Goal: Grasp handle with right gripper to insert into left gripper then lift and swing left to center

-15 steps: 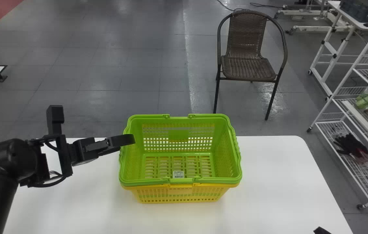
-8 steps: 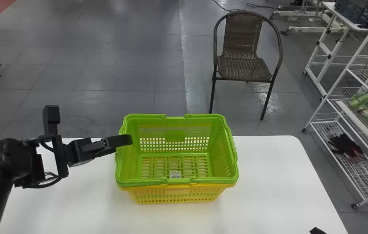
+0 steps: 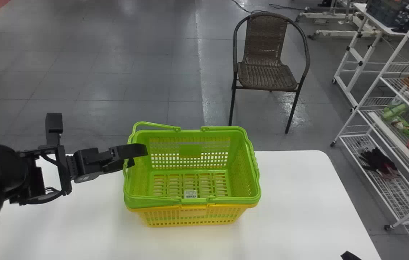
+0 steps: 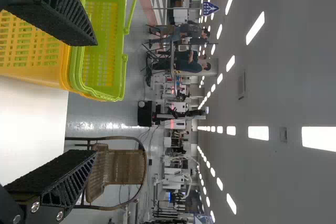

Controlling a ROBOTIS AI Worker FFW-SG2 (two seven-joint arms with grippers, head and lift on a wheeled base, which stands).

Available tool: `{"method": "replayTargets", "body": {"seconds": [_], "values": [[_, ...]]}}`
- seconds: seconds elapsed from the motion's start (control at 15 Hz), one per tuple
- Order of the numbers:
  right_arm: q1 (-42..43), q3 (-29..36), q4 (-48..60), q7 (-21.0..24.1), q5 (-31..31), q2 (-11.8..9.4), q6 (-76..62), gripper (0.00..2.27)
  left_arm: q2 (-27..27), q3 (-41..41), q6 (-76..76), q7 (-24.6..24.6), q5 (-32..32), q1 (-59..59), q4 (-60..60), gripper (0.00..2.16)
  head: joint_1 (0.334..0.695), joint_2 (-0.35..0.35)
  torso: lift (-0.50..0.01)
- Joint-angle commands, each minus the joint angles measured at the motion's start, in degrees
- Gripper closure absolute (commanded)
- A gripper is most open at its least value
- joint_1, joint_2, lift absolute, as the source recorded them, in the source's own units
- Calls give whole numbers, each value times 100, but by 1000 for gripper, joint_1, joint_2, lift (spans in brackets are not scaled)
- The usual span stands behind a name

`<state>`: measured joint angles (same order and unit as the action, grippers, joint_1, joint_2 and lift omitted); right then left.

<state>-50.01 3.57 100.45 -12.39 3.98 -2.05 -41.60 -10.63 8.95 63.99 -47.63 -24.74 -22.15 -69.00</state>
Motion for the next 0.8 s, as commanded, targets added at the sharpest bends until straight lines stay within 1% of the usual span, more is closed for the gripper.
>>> {"method": "replayTargets", "body": {"seconds": [0.0, 0.27, 0.6, 0.73], "values": [[0, 12, -17, 0, 6, 2, -45, 76, 0, 2, 347, -54, -224, -105, -26, 130, 695, -97, 0], [17, 21, -35, 0, 6, 2, -45, 76, 0, -104, 664, -159, -356, -325, -26, 130, 695, -120, 0], [79, 161, -35, 0, 15, 2, -45, 76, 8, -262, 840, -177, -435, -474, -26, 130, 695, -144, 0], [79, 205, -26, 9, 24, 2, -45, 76, 26, -306, 963, -177, -488, -509, -26, 130, 695, -165, 0]]}}
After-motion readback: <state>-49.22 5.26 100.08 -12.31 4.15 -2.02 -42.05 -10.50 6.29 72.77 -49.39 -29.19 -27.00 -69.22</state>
